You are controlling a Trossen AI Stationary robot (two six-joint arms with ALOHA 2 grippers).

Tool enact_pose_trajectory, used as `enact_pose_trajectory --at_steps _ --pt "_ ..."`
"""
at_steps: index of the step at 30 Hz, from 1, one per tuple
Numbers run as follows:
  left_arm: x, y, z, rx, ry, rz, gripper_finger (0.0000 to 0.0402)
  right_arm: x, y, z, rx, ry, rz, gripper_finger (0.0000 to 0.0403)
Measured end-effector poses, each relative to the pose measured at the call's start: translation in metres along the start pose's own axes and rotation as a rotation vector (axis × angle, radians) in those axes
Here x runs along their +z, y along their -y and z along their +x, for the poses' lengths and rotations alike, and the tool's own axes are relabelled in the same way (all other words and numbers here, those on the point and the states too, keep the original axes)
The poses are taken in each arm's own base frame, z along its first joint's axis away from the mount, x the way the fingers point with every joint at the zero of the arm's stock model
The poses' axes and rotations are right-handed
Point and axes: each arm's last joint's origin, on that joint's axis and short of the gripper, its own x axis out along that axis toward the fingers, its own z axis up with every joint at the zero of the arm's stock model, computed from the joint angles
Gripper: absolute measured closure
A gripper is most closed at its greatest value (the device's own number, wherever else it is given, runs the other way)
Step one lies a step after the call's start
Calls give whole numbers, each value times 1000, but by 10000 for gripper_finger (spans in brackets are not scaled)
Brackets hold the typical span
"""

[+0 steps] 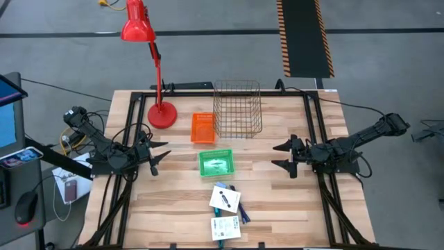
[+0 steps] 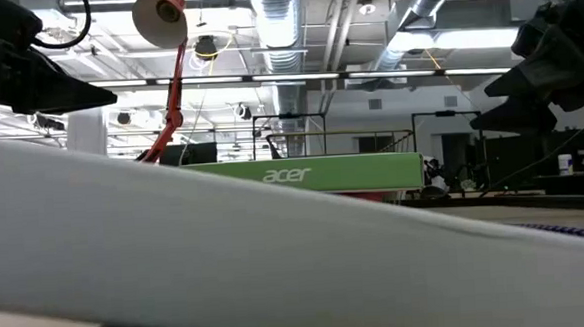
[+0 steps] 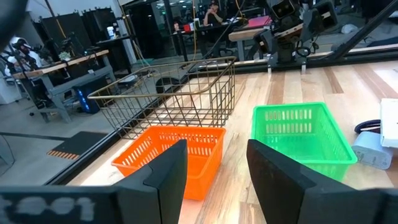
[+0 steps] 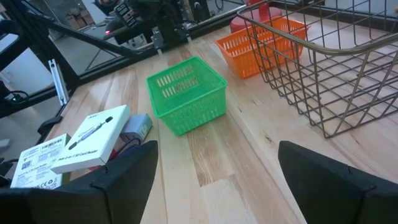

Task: Pick and place items into bin
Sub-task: Put the top card reader box into the green bin

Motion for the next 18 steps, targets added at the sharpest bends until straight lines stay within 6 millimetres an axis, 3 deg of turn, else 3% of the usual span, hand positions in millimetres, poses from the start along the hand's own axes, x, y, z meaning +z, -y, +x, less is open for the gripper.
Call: enact_pose_trajectory --at_steps 4,7,13,18 --pt "7 1 0 -37 41 -59 241 0 0 0 0 0 0 76" --pt "16 3 -1 -162 115 -87 241 0 0 0 0 0 0 76" --pt "41 3 -7 -438 402 -76 241 0 0 0 0 0 1 76" --pt "51 1 -8 -517 581 21 241 0 0 0 0 0 0 76"
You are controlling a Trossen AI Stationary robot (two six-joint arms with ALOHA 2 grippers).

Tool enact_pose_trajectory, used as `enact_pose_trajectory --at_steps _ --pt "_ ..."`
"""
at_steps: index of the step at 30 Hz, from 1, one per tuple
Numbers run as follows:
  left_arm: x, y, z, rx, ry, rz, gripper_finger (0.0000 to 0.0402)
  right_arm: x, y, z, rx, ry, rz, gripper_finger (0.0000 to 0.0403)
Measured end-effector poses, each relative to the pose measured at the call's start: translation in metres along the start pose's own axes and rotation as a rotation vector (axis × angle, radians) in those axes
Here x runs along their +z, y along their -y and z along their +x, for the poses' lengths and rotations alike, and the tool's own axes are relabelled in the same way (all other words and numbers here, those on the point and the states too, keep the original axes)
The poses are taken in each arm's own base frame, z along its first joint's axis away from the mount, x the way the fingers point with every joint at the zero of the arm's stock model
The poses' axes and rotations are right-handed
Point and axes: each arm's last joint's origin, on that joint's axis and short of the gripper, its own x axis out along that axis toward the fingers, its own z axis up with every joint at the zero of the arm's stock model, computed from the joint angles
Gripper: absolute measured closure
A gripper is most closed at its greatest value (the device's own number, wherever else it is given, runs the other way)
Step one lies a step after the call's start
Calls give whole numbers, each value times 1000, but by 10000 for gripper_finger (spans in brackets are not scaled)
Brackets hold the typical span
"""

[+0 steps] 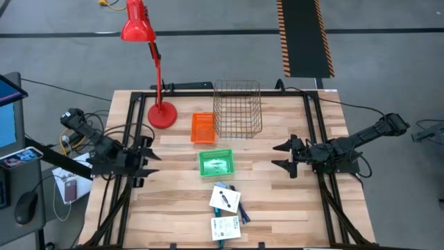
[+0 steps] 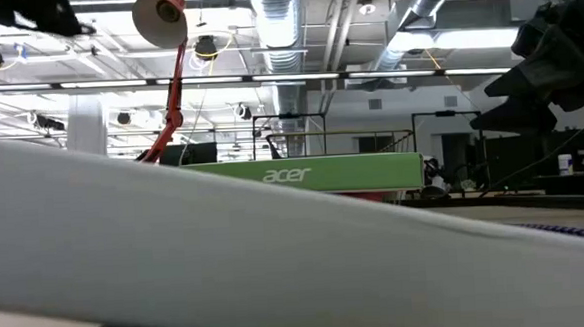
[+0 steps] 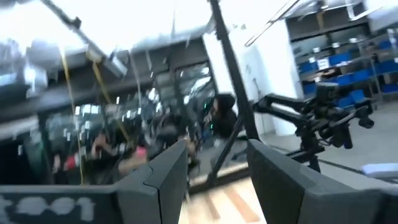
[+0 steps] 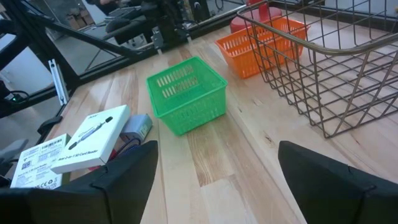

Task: Pick and place items into bin
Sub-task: Put the top card reader box into the green bin

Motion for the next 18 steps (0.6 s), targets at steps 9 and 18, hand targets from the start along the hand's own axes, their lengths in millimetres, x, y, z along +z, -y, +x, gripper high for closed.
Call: enact_pose_trajectory --at_steps 9,18 --pt "-1 3 22 -108 -11 342 241 0 0 0 0 0 0 76" --pt "-7 8 56 -157 -156 596 241 0 0 0 -1 0 0 76"
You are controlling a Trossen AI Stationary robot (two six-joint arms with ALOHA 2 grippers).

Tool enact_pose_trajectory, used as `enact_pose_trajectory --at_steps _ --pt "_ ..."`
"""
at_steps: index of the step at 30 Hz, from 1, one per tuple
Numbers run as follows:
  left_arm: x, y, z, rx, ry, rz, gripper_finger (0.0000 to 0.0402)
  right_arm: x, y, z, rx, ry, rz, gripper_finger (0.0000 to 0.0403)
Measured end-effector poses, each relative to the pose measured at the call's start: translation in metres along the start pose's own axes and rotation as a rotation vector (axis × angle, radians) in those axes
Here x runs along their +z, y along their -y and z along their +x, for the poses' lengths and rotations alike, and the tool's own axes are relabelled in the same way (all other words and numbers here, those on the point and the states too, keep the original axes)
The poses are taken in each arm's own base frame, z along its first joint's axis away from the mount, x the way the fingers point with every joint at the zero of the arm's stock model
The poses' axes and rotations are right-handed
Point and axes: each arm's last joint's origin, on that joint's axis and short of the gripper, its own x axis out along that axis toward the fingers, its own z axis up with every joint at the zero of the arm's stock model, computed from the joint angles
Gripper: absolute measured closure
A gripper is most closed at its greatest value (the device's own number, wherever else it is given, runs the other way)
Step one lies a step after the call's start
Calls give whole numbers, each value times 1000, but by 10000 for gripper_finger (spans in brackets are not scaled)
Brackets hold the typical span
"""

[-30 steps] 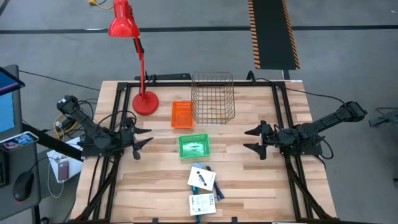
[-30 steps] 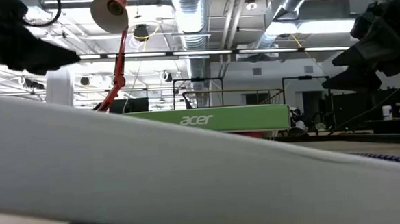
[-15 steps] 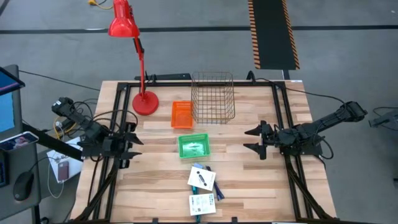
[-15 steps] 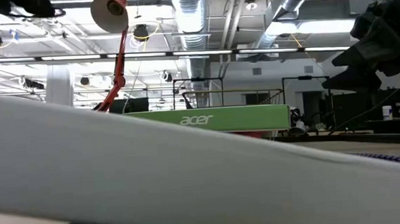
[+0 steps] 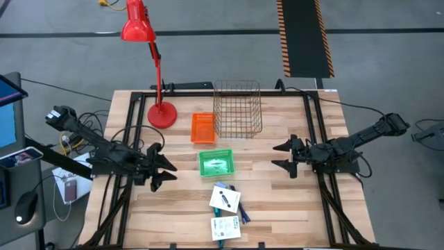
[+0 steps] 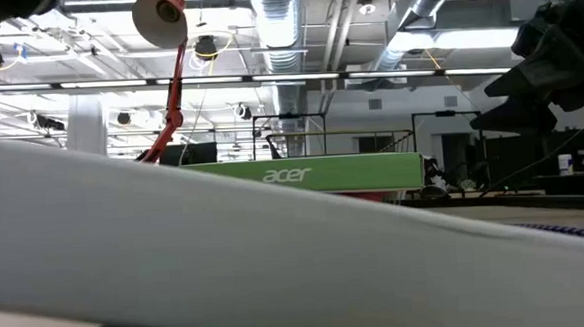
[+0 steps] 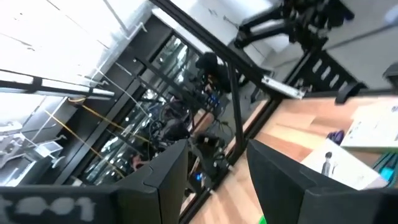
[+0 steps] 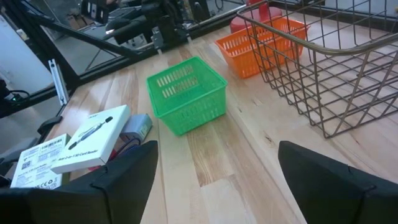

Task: Pick and place items into bin
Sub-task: Put the top card reader box into the green bin

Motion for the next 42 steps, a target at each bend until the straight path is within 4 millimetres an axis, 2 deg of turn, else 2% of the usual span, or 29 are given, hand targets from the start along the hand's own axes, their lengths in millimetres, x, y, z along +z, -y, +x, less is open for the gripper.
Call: enact_pose_trajectory --at_steps 6,16,23,42 --pt "3 2 16 -35 -38 7 241 0 0 0 0 0 0 76" --pt "-12 21 28 -89 -191 44 241 0 0 0 0 0 0 76" --pt "-17 30 31 -122 -236 60 241 0 0 0 0 0 0 76" --pt "-23 36 30 -167 -302 64 241 0 0 0 1 0 0 76"
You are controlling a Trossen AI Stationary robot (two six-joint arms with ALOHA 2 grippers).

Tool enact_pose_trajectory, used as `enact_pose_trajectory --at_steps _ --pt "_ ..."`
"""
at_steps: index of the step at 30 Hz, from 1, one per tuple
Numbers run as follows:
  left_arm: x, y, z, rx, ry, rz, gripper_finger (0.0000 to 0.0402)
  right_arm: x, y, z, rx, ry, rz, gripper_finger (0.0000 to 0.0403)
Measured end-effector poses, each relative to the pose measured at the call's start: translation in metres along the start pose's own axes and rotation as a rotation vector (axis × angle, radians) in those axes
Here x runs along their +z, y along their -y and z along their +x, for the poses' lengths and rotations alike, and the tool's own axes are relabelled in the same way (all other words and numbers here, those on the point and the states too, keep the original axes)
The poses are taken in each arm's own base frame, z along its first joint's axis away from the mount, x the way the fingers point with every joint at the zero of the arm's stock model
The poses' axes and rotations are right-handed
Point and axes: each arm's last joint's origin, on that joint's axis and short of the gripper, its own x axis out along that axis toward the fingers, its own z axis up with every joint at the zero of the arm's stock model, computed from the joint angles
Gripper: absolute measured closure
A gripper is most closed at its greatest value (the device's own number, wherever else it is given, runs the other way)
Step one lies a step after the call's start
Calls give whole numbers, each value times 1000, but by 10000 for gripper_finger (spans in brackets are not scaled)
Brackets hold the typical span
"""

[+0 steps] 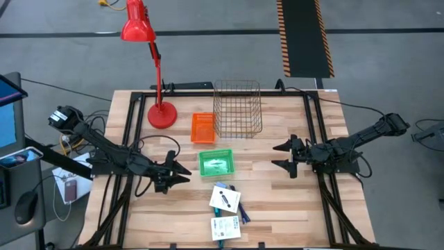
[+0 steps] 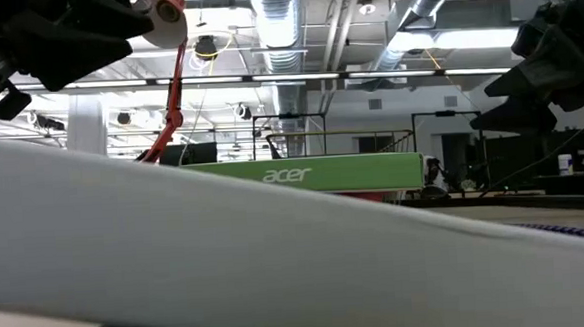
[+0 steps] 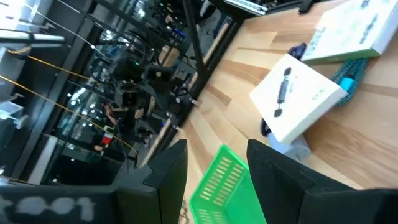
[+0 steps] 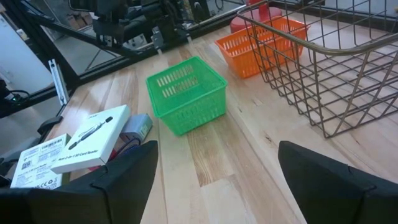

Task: Pick and place items into bin
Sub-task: Put the top card reader box into the green bin

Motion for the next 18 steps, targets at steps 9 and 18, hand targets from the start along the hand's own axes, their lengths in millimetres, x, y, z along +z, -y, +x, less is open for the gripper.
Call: enact_pose_trajectory --at_steps 9,18 --pt "0 3 0 -40 14 1 241 0 0 0 0 0 0 76" --pt "0 2 0 -41 21 22 241 0 0 0 0 0 0 76"
